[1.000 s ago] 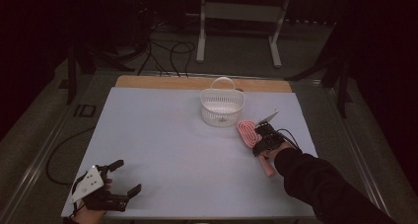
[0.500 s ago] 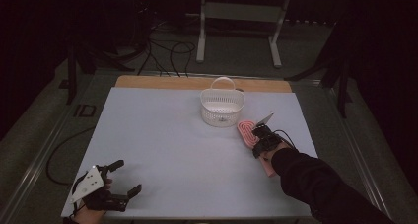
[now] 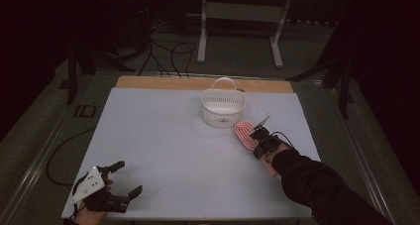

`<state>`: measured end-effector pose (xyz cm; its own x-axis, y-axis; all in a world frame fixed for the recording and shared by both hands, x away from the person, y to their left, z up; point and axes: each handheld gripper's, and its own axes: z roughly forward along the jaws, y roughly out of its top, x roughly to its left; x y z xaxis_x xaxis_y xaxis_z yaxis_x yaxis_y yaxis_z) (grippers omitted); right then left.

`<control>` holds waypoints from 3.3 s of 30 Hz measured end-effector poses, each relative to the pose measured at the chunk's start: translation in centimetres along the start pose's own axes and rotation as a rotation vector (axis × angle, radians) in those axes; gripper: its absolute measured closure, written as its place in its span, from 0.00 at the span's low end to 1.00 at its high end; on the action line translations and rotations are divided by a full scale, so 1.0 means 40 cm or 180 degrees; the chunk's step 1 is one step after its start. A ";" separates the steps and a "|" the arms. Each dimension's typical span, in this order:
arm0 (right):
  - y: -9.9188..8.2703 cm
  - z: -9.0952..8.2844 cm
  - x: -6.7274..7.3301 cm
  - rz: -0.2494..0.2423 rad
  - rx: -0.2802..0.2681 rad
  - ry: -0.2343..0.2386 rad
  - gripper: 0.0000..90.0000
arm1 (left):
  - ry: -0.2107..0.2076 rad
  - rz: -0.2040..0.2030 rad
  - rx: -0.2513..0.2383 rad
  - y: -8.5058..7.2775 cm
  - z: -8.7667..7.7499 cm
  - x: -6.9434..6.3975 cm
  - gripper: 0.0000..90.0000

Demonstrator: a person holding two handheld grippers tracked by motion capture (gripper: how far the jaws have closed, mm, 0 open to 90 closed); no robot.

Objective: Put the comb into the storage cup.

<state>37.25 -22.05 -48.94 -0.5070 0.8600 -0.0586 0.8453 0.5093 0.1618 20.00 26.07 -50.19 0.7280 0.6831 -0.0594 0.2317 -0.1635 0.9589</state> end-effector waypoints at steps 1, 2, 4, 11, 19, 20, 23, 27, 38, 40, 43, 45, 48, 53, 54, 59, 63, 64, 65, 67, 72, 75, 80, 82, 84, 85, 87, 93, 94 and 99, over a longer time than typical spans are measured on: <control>0.000 0.000 0.000 -0.0061 0.0001 -0.0003 0.78 | 0.0001 -0.0001 0.0002 0.000 0.000 0.000 0.00; -0.001 -0.001 0.001 -0.0085 -0.0007 -0.0007 0.78 | 0.0003 0.0004 0.0004 0.000 0.001 -0.001 0.00; 0.000 -0.001 0.004 -0.0202 -0.0018 -0.0028 0.78 | 0.0005 0.0001 0.0006 0.000 0.000 -0.001 0.00; -0.004 -0.005 0.014 -0.0586 -0.0067 -0.0069 0.78 | 0.0003 -0.0003 -0.0002 0.000 -0.001 0.000 0.00; -0.028 -0.006 0.017 -0.0807 -0.0332 0.0019 0.78 | 0.0004 0.0000 0.0003 0.000 -0.001 0.000 0.00; -0.030 -0.005 0.014 -0.0813 -0.0366 0.0044 0.78 | 0.0005 -0.0002 0.0001 0.000 -0.001 0.001 0.00; -0.037 -0.007 0.014 -0.0824 -0.0486 0.0111 0.78 | 0.0007 0.0000 0.0003 0.000 -0.001 0.000 0.00; -0.044 -0.014 0.016 -0.0900 -0.0674 0.0124 0.78 | 0.0006 0.0001 0.0004 0.000 0.000 0.001 0.00; -0.056 -0.056 0.027 -0.0908 -0.1232 0.0461 0.78 | 0.0008 0.0000 0.0010 -0.001 0.000 0.001 0.00; -0.057 -0.064 0.030 -0.0858 -0.1376 0.0525 0.78 | 0.0009 0.0002 0.0010 0.000 0.000 0.001 0.00; -0.059 -0.072 0.034 -0.0846 -0.1531 0.0606 0.78 | 0.0010 0.0001 0.0008 0.000 0.000 0.001 0.00; -0.062 -0.075 0.037 -0.0840 -0.1587 0.0617 0.78 | 0.0008 -0.0001 0.0008 -0.001 -0.001 0.001 0.00; -0.071 -0.080 0.041 -0.0821 -0.1749 0.0675 0.78 | 0.0005 -0.0001 0.0007 0.000 -0.001 0.001 0.00; -0.084 -0.077 0.039 -0.0728 -0.1944 0.0780 0.78 | 0.0009 -0.0001 0.0006 0.000 -0.001 0.001 0.00; -0.086 -0.077 0.038 -0.0694 -0.1972 0.0781 0.78 | 0.0011 -0.0004 0.0009 -0.001 -0.001 0.001 0.00; -0.097 -0.083 0.030 -0.0622 -0.2199 0.0872 0.78 | 0.0012 -0.0003 0.0011 0.000 -0.001 0.001 0.00; -0.105 -0.090 0.027 -0.0549 -0.2359 0.0901 0.78 | 0.0012 -0.0008 0.0008 0.000 -0.001 0.001 0.00; -0.106 -0.090 0.025 -0.0531 -0.2390 0.0964 0.78 | 0.0013 -0.0012 0.0006 0.000 -0.001 0.001 0.00; -0.109 -0.090 0.023 -0.0528 -0.2447 0.0982 0.78 | 0.0013 -0.0012 0.0006 0.000 -0.001 0.001 0.00; -0.113 -0.088 0.021 -0.0509 -0.2501 0.1031 0.78 | 0.0012 -0.0015 0.0004 0.000 -0.001 0.001 0.00; -0.124 -0.086 0.022 -0.0546 -0.2656 0.1011 0.78 | 0.0015 -0.0020 0.0001 0.000 -0.002 0.001 0.00; -0.130 -0.086 0.025 -0.0584 -0.2726 0.1023 0.78 | 0.0017 -0.0019 0.0001 0.000 -0.002 0.001 0.00; -0.145 -0.087 0.023 -0.0585 -0.2924 0.1091 0.78 | 0.0021 -0.0016 0.0003 0.000 -0.002 0.001 0.00; -0.152 -0.083 0.022 -0.0607 -0.3000 0.1114 0.78 | 0.0023 -0.0019 -0.0001 0.000 -0.003 0.001 0.00; -0.160 -0.081 0.023 -0.0624 -0.3073 0.1126 0.78 | 0.0022 -0.0016 0.0001 0.000 -0.002 0.001 0.00; -0.165 -0.079 0.023 -0.0638 -0.3123 0.1140 0.78 | 0.0022 -0.0016 0.0002 0.000 -0.002 0.001 0.00; -0.171 -0.079 0.024 -0.0662 -0.3161 0.1146 0.78 | 0.0022 -0.0020 0.0003 0.000 -0.002 0.001 0.00; -0.194 -0.079 0.021 -0.0648 -0.3351 0.1148 0.78 | 0.0030 -0.0021 0.0005 -0.001 -0.003 0.001 0.00; -0.198 -0.080 0.021 -0.0647 -0.3375 0.1154 0.78 | 0.0031 -0.0028 0.0003 -0.001 -0.004 0.001 0.00; -0.221 -0.070 0.014 -0.0654 -0.3515 0.1189 0.78 | 0.0030 -0.0029 0.0020 -0.001 -0.002 0.002 0.00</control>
<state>29.02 -26.15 -47.66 -0.7891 0.6092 0.0791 0.2312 0.1751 0.9570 20.00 26.17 -50.22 0.7197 0.6912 -0.0654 0.2423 -0.1618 0.9566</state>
